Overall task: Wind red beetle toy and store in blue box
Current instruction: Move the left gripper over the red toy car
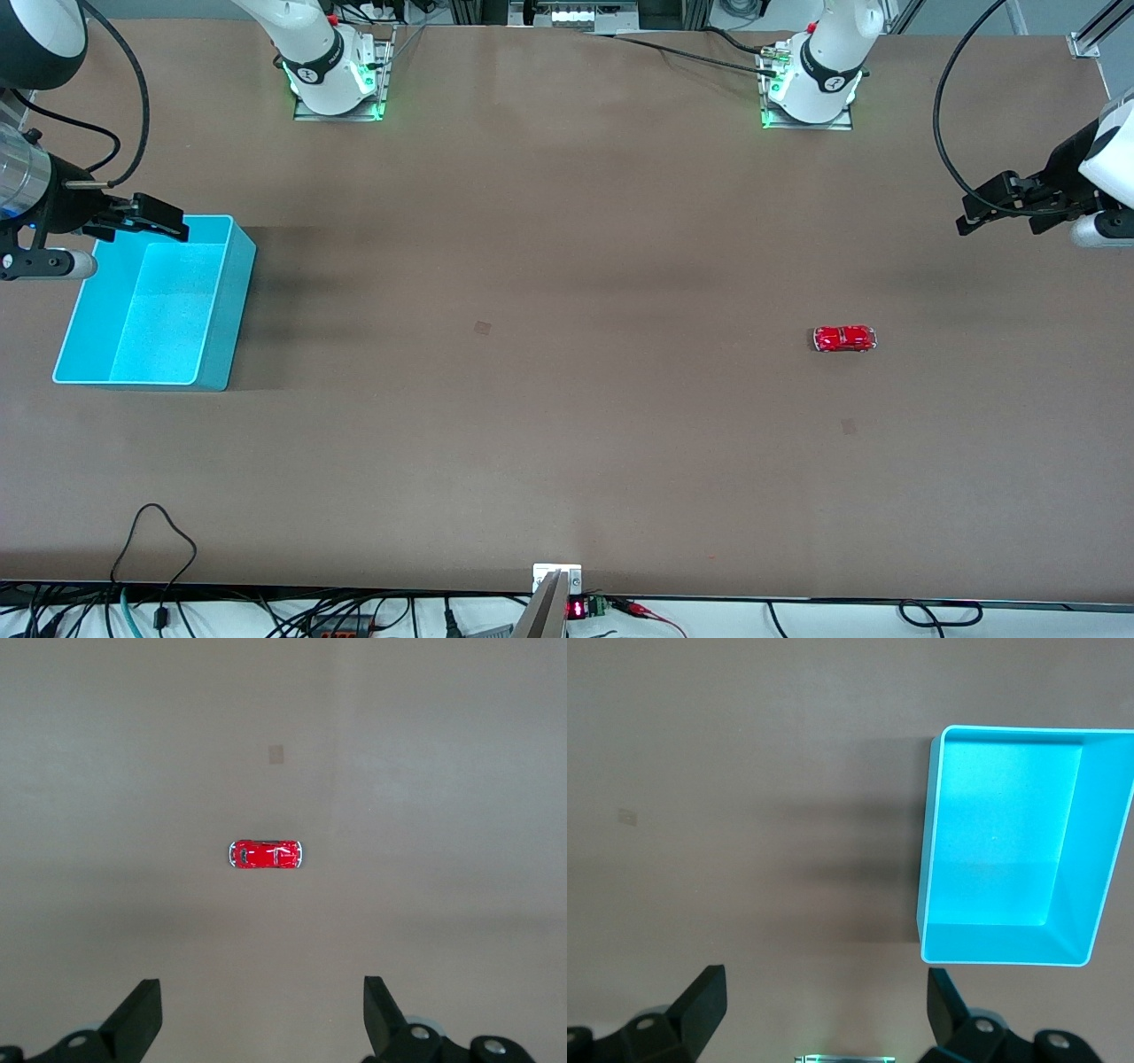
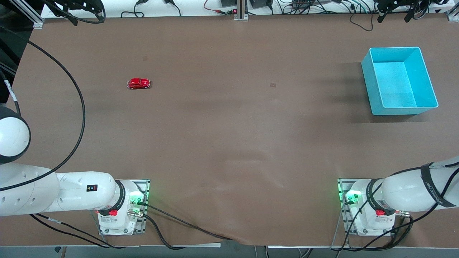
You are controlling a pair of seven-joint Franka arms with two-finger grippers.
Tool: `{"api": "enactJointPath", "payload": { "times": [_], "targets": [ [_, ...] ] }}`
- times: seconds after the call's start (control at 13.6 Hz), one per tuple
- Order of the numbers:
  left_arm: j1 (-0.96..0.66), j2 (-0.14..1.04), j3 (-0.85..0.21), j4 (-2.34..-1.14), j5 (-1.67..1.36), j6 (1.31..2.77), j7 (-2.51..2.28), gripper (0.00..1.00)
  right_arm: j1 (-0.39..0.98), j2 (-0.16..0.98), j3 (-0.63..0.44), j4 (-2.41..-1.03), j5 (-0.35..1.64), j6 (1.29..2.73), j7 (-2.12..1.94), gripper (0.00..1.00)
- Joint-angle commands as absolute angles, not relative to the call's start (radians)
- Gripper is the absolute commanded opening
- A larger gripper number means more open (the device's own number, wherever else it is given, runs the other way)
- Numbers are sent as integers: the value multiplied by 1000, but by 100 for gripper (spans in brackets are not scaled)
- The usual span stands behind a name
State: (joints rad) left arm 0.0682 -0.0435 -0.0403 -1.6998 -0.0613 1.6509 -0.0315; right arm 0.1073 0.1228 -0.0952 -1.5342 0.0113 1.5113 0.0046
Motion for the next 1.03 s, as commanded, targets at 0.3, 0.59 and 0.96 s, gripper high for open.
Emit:
{"api": "enactJointPath", "payload": {
  "times": [0.3, 0.59, 0.96],
  "targets": [
    [80, -39, -55, -1724, -55, 1651, -32, 100, 107, 150, -94, -1531, 21, 1502, 15, 100],
    [54, 55, -57, -1717, -55, 1644, -31, 100, 124, 202, -94, -1534, 15, 1467, 15, 100],
    [29, 121, -57, -1669, -46, 1592, 137, 100, 124, 215, -94, -1536, 15, 1431, 3, 100]
  ]
}}
